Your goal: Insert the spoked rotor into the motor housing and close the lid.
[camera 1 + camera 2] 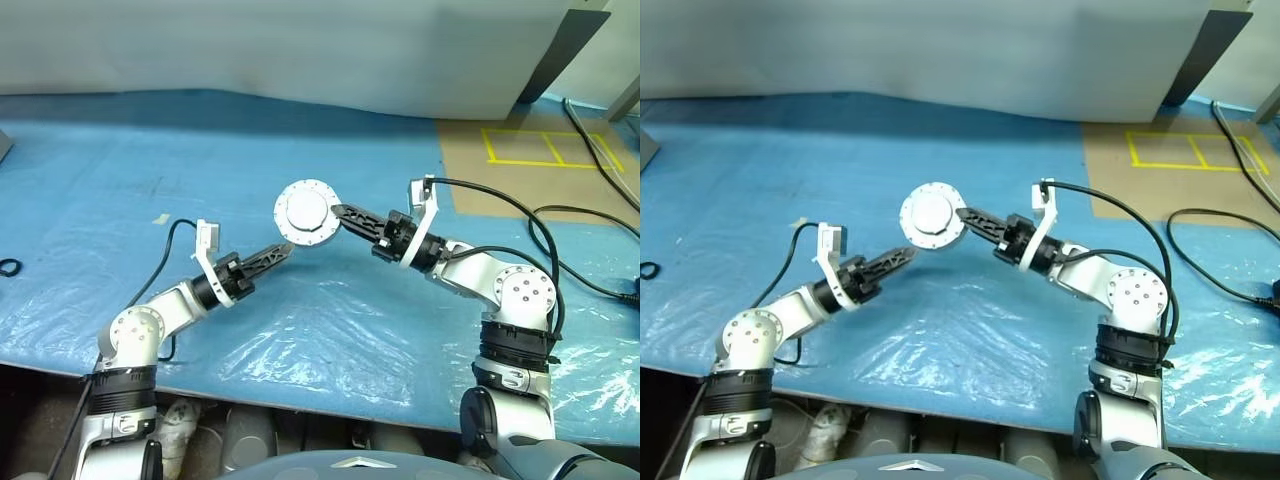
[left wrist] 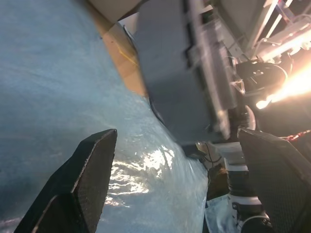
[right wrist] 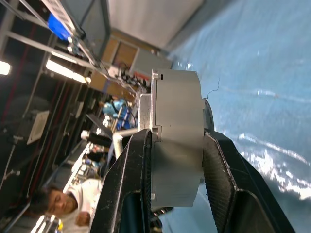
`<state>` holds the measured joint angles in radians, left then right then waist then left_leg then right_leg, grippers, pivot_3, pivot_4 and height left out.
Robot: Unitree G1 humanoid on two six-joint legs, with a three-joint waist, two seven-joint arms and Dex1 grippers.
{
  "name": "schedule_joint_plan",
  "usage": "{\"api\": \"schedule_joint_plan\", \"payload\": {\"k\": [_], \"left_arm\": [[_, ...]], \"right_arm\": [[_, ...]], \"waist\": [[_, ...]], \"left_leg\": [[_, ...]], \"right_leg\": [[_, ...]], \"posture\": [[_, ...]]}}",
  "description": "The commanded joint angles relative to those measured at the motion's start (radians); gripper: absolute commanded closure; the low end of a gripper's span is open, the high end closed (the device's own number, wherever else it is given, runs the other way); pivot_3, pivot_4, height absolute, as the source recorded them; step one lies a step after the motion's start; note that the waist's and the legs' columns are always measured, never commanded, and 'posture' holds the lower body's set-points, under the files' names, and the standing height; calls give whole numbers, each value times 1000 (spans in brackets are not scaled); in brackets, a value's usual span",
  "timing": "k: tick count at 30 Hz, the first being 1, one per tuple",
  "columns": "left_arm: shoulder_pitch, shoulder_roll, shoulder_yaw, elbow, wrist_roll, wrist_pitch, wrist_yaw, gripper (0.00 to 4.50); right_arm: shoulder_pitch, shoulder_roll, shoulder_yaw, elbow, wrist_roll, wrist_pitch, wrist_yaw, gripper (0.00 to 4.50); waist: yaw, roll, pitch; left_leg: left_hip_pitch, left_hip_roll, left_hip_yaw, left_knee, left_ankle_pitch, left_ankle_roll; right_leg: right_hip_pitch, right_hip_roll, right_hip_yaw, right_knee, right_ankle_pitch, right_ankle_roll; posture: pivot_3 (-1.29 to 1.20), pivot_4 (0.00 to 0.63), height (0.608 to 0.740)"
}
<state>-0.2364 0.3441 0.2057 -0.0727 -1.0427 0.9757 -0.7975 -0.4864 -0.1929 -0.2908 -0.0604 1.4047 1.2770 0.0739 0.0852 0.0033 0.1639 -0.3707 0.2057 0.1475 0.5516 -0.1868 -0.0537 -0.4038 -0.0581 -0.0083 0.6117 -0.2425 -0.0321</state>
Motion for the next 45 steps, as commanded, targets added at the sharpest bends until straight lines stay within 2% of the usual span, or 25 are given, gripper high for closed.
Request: {"api": "schedule_joint_plan", "payload": {"k": [1,4,10,21,28,34,39,45], "left_arm": [[33,56,-67,-56,62,-38,-80,322],[42,87,-94,-32,107,-77,-123,322],[-9,41,-51,63,95,-103,-105,322],[-80,-109,13,161,25,-88,-20,322],[-128,-186,55,128,-53,-57,63,322],[-92,-163,42,64,-64,-22,76,322],[-108,-171,54,127,-42,-48,91,322],[-148,-240,53,156,-47,-80,126,322]], "right_arm": [[-11,0,13,-25,60,-12,14,3330],[-11,-6,20,-21,66,-20,12,3330],[-8,-11,28,-20,73,-29,7,3330],[-9,-29,34,-20,77,-35,3,3330],[-11,-45,45,-14,83,-47,4,3330],[-13,-53,52,-8,90,-52,1,3330],[-13,-53,59,-5,91,-58,0,3330],[-12,-53,63,-2,95,-60,-1,3330]], "waist": [[1,0,0],[5,0,0],[11,0,0],[11,0,0],[10,-1,0],[10,-1,1],[12,-1,1],[12,-1,1]], "left_leg": [[0,0,0,0,0,0],[0,0,0,1,0,0],[0,0,0,6,0,0],[-1,0,0,12,0,0],[-2,0,0,12,0,0],[-2,0,-1,11,0,0],[-3,0,-1,11,0,0],[-4,0,-1,13,0,0]], "right_leg": [[0,0,0,0,0,0],[0,0,0,0,0,0],[0,0,1,4,0,0],[0,-1,2,9,0,0],[0,-1,2,9,0,0],[-1,0,1,8,0,0],[-1,-1,1,8,0,0],[-1,-1,1,8,0,1]], "posture": [[0,150,740],[0,150,740],[0,150,740],[0,150,740],[0,150,740],[0,150,740],[0,150,740],[0,150,740]]}}
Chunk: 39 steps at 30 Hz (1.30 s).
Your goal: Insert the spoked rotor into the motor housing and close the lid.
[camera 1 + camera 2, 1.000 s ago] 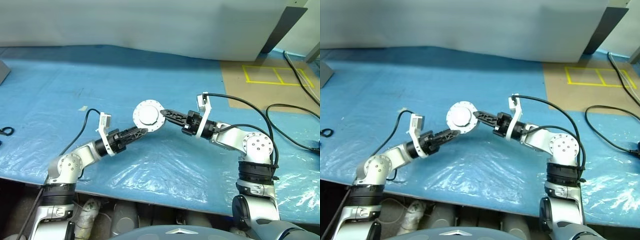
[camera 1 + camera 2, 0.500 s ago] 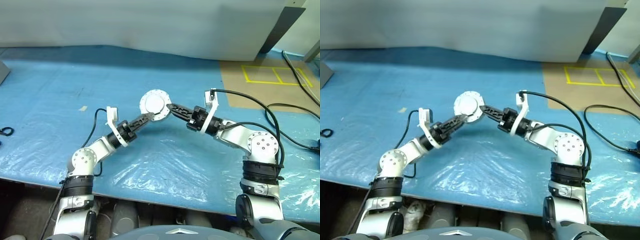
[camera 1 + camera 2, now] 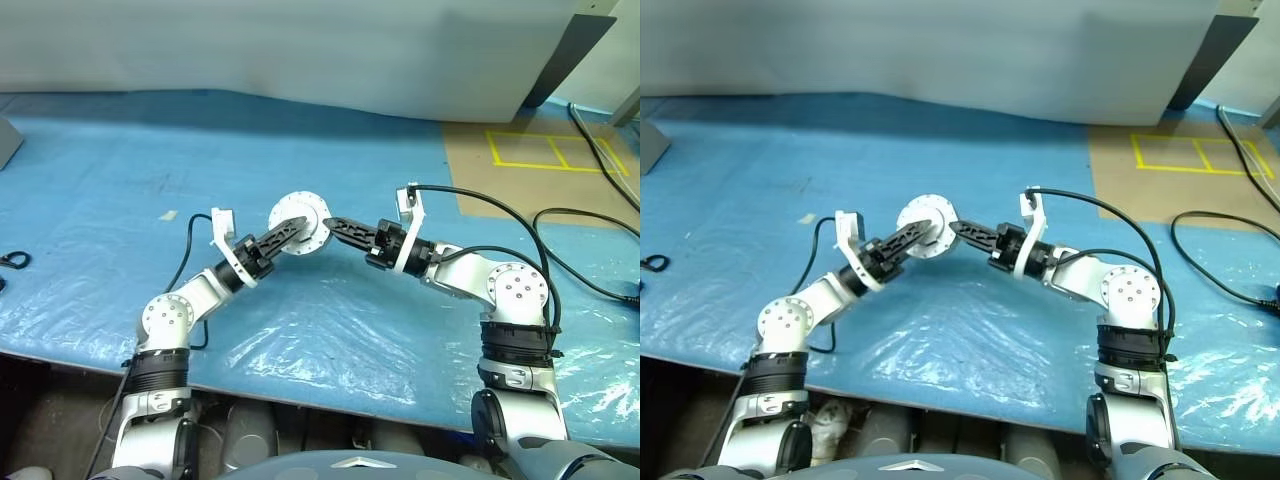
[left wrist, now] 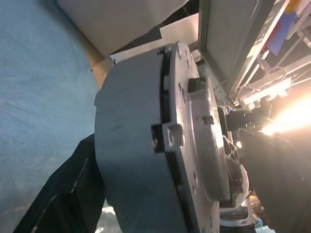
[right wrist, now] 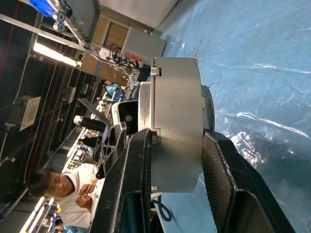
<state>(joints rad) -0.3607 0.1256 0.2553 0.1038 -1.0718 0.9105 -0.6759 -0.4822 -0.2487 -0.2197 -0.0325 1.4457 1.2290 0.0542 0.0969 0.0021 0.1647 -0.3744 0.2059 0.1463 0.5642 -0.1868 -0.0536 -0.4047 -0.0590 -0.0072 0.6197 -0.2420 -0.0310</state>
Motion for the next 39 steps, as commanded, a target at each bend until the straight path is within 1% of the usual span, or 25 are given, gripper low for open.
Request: {"api": "schedule_joint_plan", "payload": {"k": [1,7,10,12,14,19,25,34,36,37,39], "left_arm": [[-24,-28,0,-19,-16,-17,7,322],[-24,-40,-3,-9,-9,-16,13,322],[-29,-37,8,1,-8,-20,27,930],[-29,-30,6,2,0,-21,32,1531],[-34,-28,2,7,14,-23,55,1800],[-27,-14,-4,-22,-9,6,43,1816],[-26,-2,-1,-34,-38,30,40,1816],[-45,0,-11,-11,-13,10,56,1817],[-57,-4,-6,4,-2,-4,78,1817],[-65,-6,9,9,-10,-9,88,1817],[-83,-4,38,14,-26,-16,95,1817]], "right_arm": [[-16,2,-8,-30,55,-12,18,3330],[-10,3,-9,-34,59,-16,13,3330],[-9,6,-9,-35,58,-18,11,3330],[-10,8,-8,-32,59,-21,8,3330],[-11,12,-7,-25,59,-26,4,3330],[-9,20,-3,-11,64,-32,-18,3330],[-9,41,-14,-3,37,-68,-91,3330],[-2,39,3,-42,-22,-94,-75,3330],[2,48,-3,-38,-15,-102,-75,2656],[1,44,-1,-28,2,-84,-73,2386],[-6,44,-2,0,37,-61,-68,1703]], "waist": [[0,0,0],[-1,0,0],[0,0,0],[-1,0,0],[0,0,0],[-1,0,0],[-1,0,0],[-1,0,0],[-1,0,0],[-1,0,0],[-1,0,0]], "left_leg": [[0,0,0,0,0,0],[0,0,0,-1,0,0],[0,0,0,-1,0,0],[0,0,0,-1,0,0],[0,0,0,-1,0,0],[0,0,0,-1,0,0],[0,0,0,-1,0,0],[-1,0,0,-1,0,0],[-1,0,0,-1,0,0],[-1,0,0,-1,0,0],[-1,0,0,-1,0,0]], "right_leg": [[0,0,0,0,0,0],[0,0,0,0,0,0],[0,0,0,0,0,0],[0,0,0,-1,0,0],[0,0,0,-1,0,0],[0,0,0,-1,0,0],[-1,0,0,-1,0,0],[-1,0,0,-1,0,0],[-1,0,0,-1,0,0],[0,0,0,-1,0,0],[-1,0,0,-1,0,1]], "posture": [[0,150,740],[0,150,740],[0,150,740],[0,150,740],[0,150,740],[0,150,740],[0,150,740],[0,150,740],[0,150,740],[0,150,740],[0,150,740]]}}
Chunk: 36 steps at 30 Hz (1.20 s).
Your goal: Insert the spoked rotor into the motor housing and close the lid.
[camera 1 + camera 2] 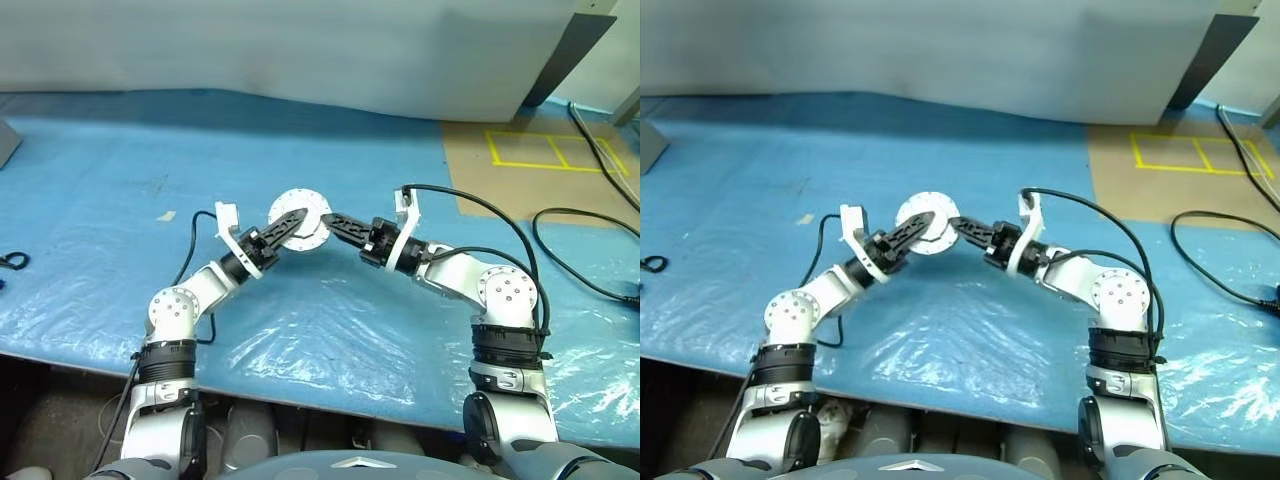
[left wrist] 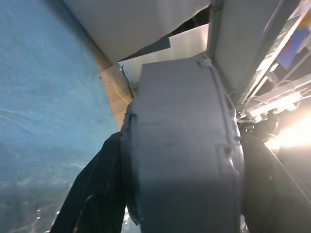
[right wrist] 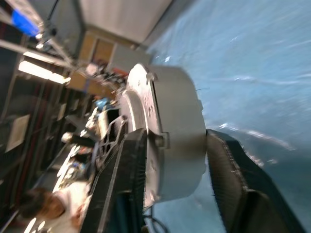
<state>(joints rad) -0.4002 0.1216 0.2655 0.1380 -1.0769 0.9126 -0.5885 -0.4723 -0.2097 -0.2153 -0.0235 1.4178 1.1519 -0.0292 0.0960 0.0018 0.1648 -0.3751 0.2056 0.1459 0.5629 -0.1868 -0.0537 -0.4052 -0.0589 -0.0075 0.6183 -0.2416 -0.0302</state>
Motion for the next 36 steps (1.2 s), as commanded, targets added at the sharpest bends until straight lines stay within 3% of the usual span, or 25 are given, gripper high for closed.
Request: {"api": "schedule_joint_plan", "payload": {"k": [1,11,15,23,28,33,36], "left_arm": [[-52,1,38,-17,-25,-23,15,1817],[-117,2,115,47,27,-145,101,1817],[-171,1,180,128,221,-469,247,1817],[-231,68,221,400,446,-788,370,1817],[-250,107,276,552,488,-891,438,1817],[-239,121,276,630,474,-874,370,1817],[-234,130,293,642,446,-850,312,1178]], "right_arm": [[-18,5,-7,-9,65,15,26,1703],[-27,6,-1,9,60,11,33,1703],[-30,8,1,13,53,8,35,1703],[-45,9,10,34,36,11,52,1703],[-51,9,11,48,23,14,56,1703],[-54,10,10,52,16,18,63,1703],[-55,8,14,47,10,24,70,1675]], "waist": [[0,0,0],[0,0,0],[-2,-1,1],[1,-3,1],[6,-4,2],[-1,-4,2],[0,-4,2]], "left_leg": [[0,0,0,0,0,0],[-1,0,-1,0,0,0],[-2,0,-2,0,0,0],[-5,0,-5,1,0,0],[-10,0,-11,4,0,0],[-7,0,-12,5,0,0],[-6,0,-12,6,0,0]], "right_leg": [[0,0,0,0,0,0],[-1,0,-1,0,0,0],[-1,0,-1,0,0,0],[-1,0,-4,-2,1,2],[0,0,-11,-2,1,2],[2,-1,-11,0,1,1],[3,-2,-11,0,1,1]], "posture": [[0,150,740],[0,150,740],[0,150,740],[0,150,740],[0,150,740],[0,150,740],[0,150,740]]}}
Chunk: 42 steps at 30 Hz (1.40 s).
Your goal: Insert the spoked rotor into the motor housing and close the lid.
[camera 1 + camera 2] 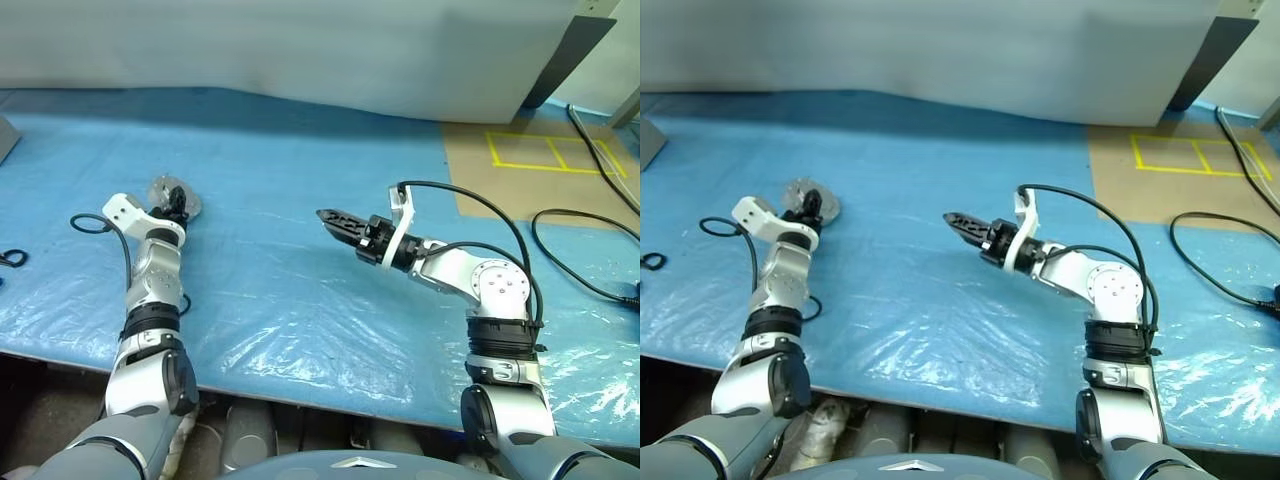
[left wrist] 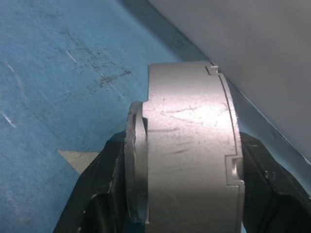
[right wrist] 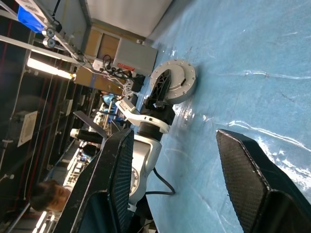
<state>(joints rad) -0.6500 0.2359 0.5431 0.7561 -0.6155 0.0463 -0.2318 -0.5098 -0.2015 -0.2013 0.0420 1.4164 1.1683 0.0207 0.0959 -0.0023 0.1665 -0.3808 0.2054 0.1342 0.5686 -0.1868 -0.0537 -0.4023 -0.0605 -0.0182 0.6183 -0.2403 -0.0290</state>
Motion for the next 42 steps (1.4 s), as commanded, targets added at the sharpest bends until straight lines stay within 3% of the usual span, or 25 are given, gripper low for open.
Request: {"api": "schedule_joint_plan", "payload": {"k": [1,3,13,20,24,29,31,37,42], "left_arm": [[11,29,15,48,12,-1,1,866],[4,52,19,84,47,-34,54,230],[17,162,52,199,118,-188,219,230],[44,194,25,175,146,-200,235,230],[64,168,16,110,75,-10,129,230],[235,104,5,-259,-282,559,-158,230],[317,99,-24,-385,-364,702,-229,230],[414,103,-61,-514,-407,857,-245,230],[486,109,-243,-817,-388,917,-307,230]], "right_arm": [[-18,0,1,-18,8,8,24,1675],[-17,0,1,-21,4,8,30,1675],[-20,2,7,-26,-28,0,62,1675],[-26,8,8,-24,-51,1,85,1675],[-28,13,9,-21,-64,2,95,1675],[-29,15,13,-18,-81,5,104,1675],[-28,17,12,-19,-85,8,105,1675],[-27,16,12,-23,-92,16,108,1675],[-28,14,12,-31,-111,4,116,1675]], "waist": [[1,0,0],[2,0,0],[-22,0,0],[-28,0,0],[-24,1,-1],[2,5,-1],[7,5,-1],[0,5,-1],[1,5,-1]], "left_leg": [[0,0,0,0,0,0],[-1,0,0,0,0,0],[2,1,0,-1,0,0],[2,0,0,-2,0,0],[3,0,0,-3,0,0],[2,-2,3,-3,0,0],[2,-2,6,-3,0,0],[2,-3,14,-3,0,1],[2,-2,14,-5,0,1]], "right_leg": [[0,0,0,0,0,0],[0,0,0,0,0,0],[1,0,0,0,1,-1],[0,0,0,-1,1,-1],[0,0,0,-1,1,-1],[0,-5,-1,0,0,-3],[0,-9,-1,0,-3,-7],[1,-14,-1,-3,-4,-5],[0,-13,-1,-5,-2,0]], "posture": [[0,150,740],[0,150,740],[0,150,740],[0,150,740],[0,150,740],[0,150,740],[0,150,740],[0,150,740],[0,150,740]]}}
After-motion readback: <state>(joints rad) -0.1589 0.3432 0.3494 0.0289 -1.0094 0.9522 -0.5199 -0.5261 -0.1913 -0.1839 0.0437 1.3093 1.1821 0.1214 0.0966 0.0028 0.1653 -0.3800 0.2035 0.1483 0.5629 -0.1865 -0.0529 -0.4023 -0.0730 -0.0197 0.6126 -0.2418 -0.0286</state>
